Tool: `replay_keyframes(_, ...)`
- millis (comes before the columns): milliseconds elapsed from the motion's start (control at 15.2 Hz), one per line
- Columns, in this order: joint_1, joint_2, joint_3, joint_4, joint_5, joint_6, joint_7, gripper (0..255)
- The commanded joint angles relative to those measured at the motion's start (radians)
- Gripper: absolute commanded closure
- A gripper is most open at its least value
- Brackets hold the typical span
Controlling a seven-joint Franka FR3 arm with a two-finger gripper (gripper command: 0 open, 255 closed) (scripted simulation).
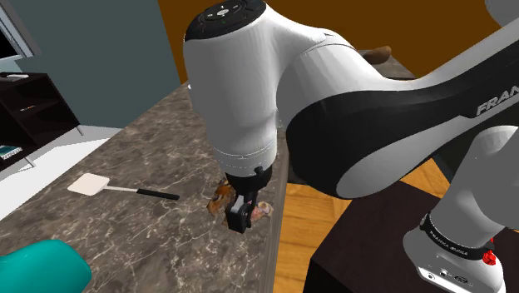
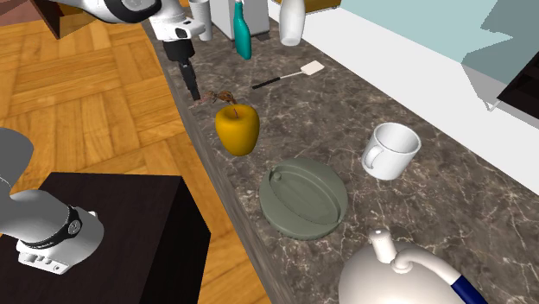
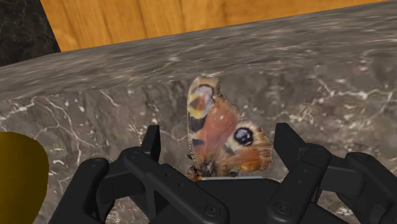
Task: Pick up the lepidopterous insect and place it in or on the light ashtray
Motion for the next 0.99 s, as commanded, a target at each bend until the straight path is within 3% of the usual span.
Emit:
replay_keyframes(0, -0.003, 0.013, 0.002, -0.020, -0.011, 0.030, 0.008, 0)
replay_keyframes(594, -0.004, 0.016, 0.003, -0.025, -0.014, 0.037, 0.010, 0)
replay_keyframes(660, -0.004, 0.016, 0.003, -0.025, -0.014, 0.037, 0.010, 255)
replay_keyframes(924, -0.004, 0.016, 0.003, -0.025, -0.014, 0.037, 0.010, 255)
